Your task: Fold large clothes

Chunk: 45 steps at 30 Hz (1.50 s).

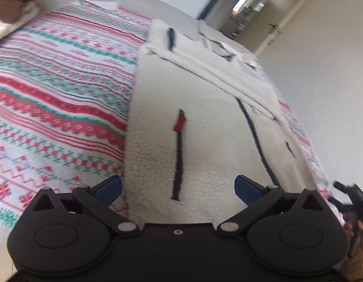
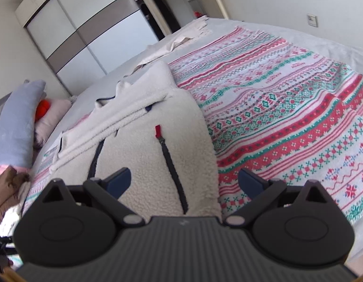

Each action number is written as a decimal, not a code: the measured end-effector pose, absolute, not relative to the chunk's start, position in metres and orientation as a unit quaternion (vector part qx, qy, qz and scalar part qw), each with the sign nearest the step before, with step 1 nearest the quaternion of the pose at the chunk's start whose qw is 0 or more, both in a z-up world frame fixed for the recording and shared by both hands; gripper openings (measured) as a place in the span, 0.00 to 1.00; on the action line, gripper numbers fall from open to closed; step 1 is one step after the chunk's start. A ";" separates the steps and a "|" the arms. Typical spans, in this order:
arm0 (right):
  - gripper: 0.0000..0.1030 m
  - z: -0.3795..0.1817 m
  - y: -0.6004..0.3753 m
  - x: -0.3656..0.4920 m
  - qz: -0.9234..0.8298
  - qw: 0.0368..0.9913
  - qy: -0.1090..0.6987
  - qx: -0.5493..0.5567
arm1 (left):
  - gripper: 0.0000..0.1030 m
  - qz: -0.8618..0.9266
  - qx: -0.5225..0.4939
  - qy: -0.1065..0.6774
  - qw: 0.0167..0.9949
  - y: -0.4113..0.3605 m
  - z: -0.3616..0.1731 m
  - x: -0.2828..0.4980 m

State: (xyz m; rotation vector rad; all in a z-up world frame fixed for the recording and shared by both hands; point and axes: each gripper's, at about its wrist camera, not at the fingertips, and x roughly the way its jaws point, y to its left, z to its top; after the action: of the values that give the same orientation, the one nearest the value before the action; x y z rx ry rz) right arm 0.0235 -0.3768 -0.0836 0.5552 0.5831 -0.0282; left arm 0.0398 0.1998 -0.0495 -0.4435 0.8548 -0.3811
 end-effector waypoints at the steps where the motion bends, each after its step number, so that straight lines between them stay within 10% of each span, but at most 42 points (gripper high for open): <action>1: 0.96 -0.085 -0.378 0.026 -0.001 0.918 0.289 0.271 | 1.00 -0.193 -0.217 0.413 0.863 0.200 -0.051 0.042; 32: 0.58 -0.149 -0.406 0.033 0.113 0.790 0.371 0.474 | 0.97 -0.261 -0.264 0.515 0.773 0.202 -0.073 0.049; 45: 0.18 -0.125 -0.380 0.044 0.124 0.826 0.392 0.385 | 0.34 -0.234 -0.258 0.481 0.805 0.188 -0.061 0.043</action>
State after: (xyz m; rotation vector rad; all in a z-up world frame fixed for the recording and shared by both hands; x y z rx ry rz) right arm 0.0437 -0.3803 -0.1251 0.8183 0.8326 0.2626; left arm 0.0432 0.1881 -0.0615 -0.5522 1.0295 -0.5016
